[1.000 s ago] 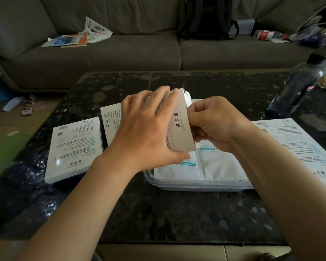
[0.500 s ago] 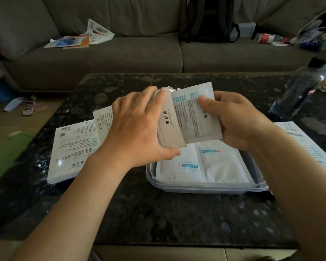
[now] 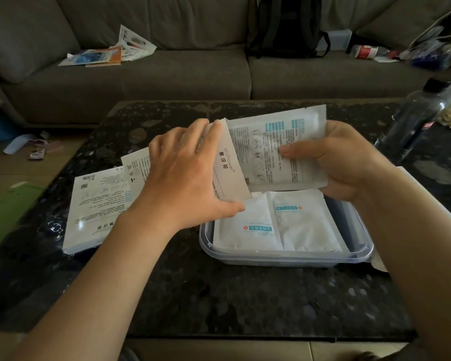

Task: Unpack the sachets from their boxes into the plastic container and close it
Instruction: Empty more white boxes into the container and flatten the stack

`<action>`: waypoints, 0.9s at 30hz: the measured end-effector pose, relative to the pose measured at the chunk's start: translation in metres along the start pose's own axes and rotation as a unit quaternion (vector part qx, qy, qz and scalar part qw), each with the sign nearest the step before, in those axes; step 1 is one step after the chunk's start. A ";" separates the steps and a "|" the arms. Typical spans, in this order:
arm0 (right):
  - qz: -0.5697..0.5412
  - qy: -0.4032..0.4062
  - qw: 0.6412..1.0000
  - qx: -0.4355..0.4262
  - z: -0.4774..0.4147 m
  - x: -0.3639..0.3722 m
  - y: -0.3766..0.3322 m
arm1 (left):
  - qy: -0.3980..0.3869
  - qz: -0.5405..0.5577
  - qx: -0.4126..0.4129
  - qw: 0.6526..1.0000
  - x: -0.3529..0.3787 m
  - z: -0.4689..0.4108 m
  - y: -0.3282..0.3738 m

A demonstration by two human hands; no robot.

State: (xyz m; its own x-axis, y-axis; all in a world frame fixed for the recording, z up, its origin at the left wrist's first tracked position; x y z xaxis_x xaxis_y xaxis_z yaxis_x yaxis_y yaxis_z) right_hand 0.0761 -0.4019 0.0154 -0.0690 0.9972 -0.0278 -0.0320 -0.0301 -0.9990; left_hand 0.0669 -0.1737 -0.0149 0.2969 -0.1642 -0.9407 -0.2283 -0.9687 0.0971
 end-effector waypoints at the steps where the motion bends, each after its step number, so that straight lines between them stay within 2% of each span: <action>1: -0.016 0.002 1.000 -0.002 0.001 -0.004 -0.002 | -0.002 -0.003 -0.006 1.000 0.000 0.000 -0.001; 3: -0.030 0.013 0.999 -0.012 0.003 -0.013 -0.005 | -0.005 -0.006 -0.019 1.000 -0.001 -0.001 -0.003; 7: 0.013 0.025 0.998 -0.055 0.009 -0.031 -0.008 | -0.009 -0.009 -0.033 0.999 -0.002 -0.001 -0.005; 12: 0.213 0.029 0.973 -0.084 0.018 -0.054 -0.013 | -0.007 -0.015 -0.051 0.999 -0.003 -0.001 -0.005; 15: 0.325 0.000 0.941 -0.096 0.023 -0.053 -0.011 | -0.011 -0.008 -0.057 0.998 -0.002 0.000 -0.003; 19: 0.495 -0.062 0.856 -0.137 0.026 -0.034 0.001 | -0.009 -0.002 -0.059 0.998 -0.001 -0.001 0.000; 24: 0.605 -0.142 0.780 -0.079 0.034 -0.009 0.027 | -0.009 0.001 -0.055 0.998 -0.001 0.000 0.002; 27: 0.604 -0.222 0.764 -0.039 0.039 -0.007 0.042 | -0.011 0.002 -0.056 0.998 -0.001 0.000 0.003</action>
State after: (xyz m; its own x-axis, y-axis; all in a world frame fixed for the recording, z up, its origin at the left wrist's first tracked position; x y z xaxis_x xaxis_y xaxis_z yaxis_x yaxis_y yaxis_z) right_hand 0.0360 -0.4124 -0.0253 -0.3327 0.1224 -0.9351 0.3809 -0.8896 -0.2519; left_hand 0.0656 -0.1764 -0.0135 0.2751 -0.1650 -0.9472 -0.1244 -0.9830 0.1351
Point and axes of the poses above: each hand's wrist, its own z-axis away from the middle knuckle, its own x-axis out of the palm, y = z × x, the point moved 1 cm from there along -z, towards the middle knuckle, and after that the axes turned 7 degrees about -x, right-handed, at the moved point
